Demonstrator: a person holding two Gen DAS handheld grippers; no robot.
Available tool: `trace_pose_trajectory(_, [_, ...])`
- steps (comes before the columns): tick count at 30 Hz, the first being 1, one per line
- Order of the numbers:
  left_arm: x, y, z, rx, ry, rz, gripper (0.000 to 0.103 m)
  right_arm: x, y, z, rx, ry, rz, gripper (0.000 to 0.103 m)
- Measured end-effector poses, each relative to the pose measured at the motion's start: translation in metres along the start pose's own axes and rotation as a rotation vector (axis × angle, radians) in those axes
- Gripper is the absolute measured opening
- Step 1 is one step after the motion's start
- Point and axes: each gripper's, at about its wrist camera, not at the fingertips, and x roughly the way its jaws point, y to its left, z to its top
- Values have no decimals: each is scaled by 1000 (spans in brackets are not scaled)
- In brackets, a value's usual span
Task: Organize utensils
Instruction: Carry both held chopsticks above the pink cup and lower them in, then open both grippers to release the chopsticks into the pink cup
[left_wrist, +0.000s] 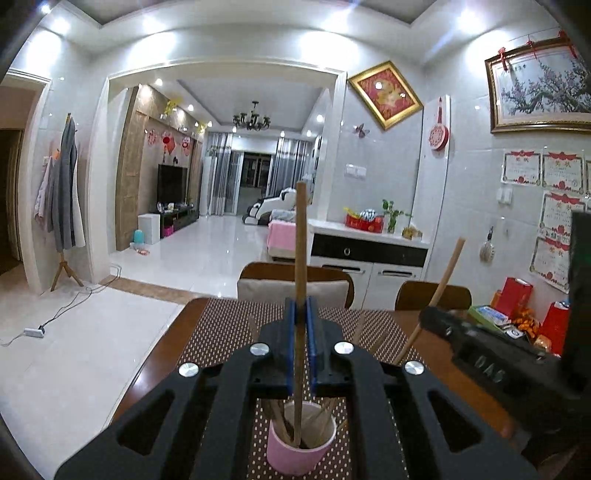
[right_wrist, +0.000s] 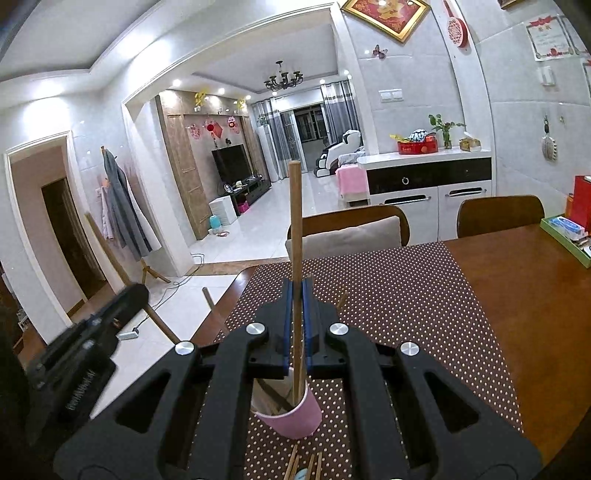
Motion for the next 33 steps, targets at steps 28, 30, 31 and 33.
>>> trace_pose_trajectory(28, [68,39,-103,90,283,106,24,81,-14,-88,-7,347,61,9])
trace_pose_trajectory(30, [65,38,-103,95,280,109,27,76,-13,-89,-2,350,73,17])
trace_pose_trajectory(31, [63,38,-103,95,280,111,28,73,-12,-89,-8,346,71,20])
trace_pose_trajectory(33, [59,39,-103,91,279,111,28,67,-10,-90,-10,340,68,33])
